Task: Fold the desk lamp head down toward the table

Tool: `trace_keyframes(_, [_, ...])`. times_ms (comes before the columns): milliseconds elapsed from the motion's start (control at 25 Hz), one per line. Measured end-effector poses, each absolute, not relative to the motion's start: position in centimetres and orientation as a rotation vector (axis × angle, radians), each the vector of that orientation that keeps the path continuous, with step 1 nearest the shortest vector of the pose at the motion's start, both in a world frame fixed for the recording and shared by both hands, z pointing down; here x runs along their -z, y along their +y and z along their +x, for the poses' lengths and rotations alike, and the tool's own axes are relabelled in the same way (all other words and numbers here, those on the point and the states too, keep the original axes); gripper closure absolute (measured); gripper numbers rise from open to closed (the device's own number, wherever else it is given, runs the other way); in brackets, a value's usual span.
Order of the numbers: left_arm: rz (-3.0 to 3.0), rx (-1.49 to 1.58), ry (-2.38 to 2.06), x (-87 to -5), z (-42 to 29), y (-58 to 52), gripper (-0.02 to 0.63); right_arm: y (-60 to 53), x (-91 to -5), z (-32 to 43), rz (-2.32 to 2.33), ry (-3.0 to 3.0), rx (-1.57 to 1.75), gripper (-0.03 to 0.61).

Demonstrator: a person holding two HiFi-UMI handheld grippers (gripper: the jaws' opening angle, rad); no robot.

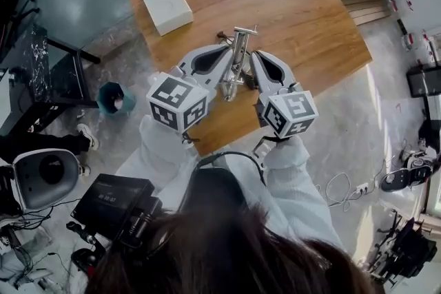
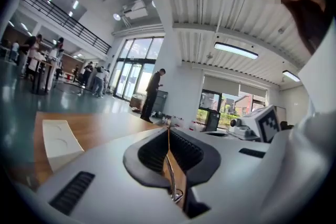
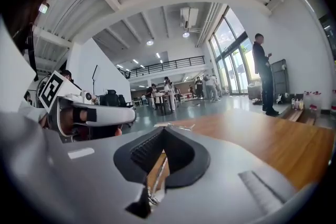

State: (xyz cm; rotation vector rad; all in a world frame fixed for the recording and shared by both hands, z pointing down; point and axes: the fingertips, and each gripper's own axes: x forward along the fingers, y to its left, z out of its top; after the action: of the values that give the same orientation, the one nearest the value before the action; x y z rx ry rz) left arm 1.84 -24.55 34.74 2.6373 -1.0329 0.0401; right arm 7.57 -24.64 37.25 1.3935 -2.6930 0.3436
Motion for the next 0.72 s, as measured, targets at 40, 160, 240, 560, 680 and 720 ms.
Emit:
trace_keyframes(40, [2.633, -0.026, -1.077, -33.8, 1.7, -24.4, 0.608, -24.1, -36.2, 7.2, 1.412, -2.7, -0.321, 0.577])
trace_keyframes(160, [2.669, -0.053, -1.146, -31.8, 2.5, -23.3, 0.611, -22.5, -34.0, 6.9, 1.425, -2.695, -0.237, 0.577])
trace_keyframes(240, [2.694, -0.074, -1.17, -31.1, 3.4, -22.4, 0.611, -21.5, -33.0, 7.2, 1.426, -2.705, -0.216, 0.577])
trace_keyframes(560, [2.692, -0.064, -1.197, -31.4, 3.4, -21.9, 0.611, -20.5, -32.5, 7.7, 1.455, -2.726, -0.216, 0.578])
trace_keyframes(680, [2.69, -0.07, -1.208, -31.6, 3.2, -21.9, 0.611, -20.4, -32.7, 8.0, 1.442, -2.721, -0.209, 0.578])
trace_keyframes(720, [2.686, -0.07, -1.212, -31.7, 3.1, -22.0, 0.611, -20.4, -32.7, 8.0, 1.44, -2.721, -0.208, 0.578])
